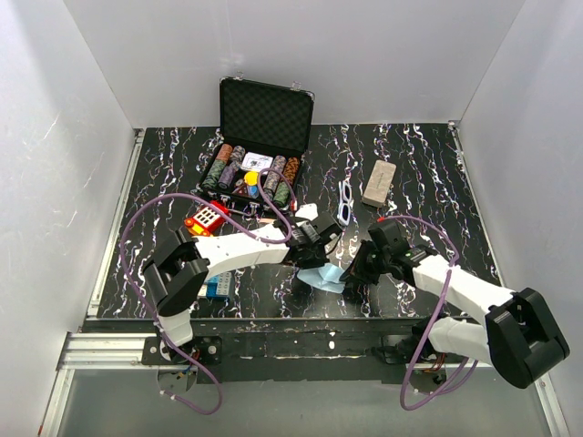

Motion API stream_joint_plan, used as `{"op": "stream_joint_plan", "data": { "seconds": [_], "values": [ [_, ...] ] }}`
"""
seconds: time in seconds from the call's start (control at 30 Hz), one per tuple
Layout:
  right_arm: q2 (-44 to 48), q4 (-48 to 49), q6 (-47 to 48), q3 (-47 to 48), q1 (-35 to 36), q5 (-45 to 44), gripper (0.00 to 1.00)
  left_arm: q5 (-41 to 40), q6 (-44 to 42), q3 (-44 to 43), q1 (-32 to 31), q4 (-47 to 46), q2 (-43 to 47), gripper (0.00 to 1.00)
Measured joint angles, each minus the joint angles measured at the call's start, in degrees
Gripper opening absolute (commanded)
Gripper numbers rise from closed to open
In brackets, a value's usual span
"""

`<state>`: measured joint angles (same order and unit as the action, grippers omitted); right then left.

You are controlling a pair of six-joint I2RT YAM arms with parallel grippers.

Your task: Organize the sunglasses

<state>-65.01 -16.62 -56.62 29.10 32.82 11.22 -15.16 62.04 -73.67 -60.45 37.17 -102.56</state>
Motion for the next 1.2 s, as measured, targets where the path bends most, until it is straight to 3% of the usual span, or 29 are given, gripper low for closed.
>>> {"op": "stream_joint_plan", "data": {
  "seconds": [0.93, 1.07, 1.2],
  "values": [
    [1.97, 0.39, -0.24, -3.8, 0.0, 4.48, 0.08, -0.5, 0.57, 3.93, 0.0, 2.14, 4.2, 0.01],
    [-0.28, 1.99, -0.44, -4.79, 0.15, 5.27, 0.13, -0.5, 0.55, 3.93, 0.0, 2.27, 3.98, 0.01],
    [-2.8, 3.78, -0.61, -5.18, 0.33, 5.64, 0.26, -0.5, 0.39, 3.93, 0.0, 2.43, 2.97, 0.1]
  ]
}}
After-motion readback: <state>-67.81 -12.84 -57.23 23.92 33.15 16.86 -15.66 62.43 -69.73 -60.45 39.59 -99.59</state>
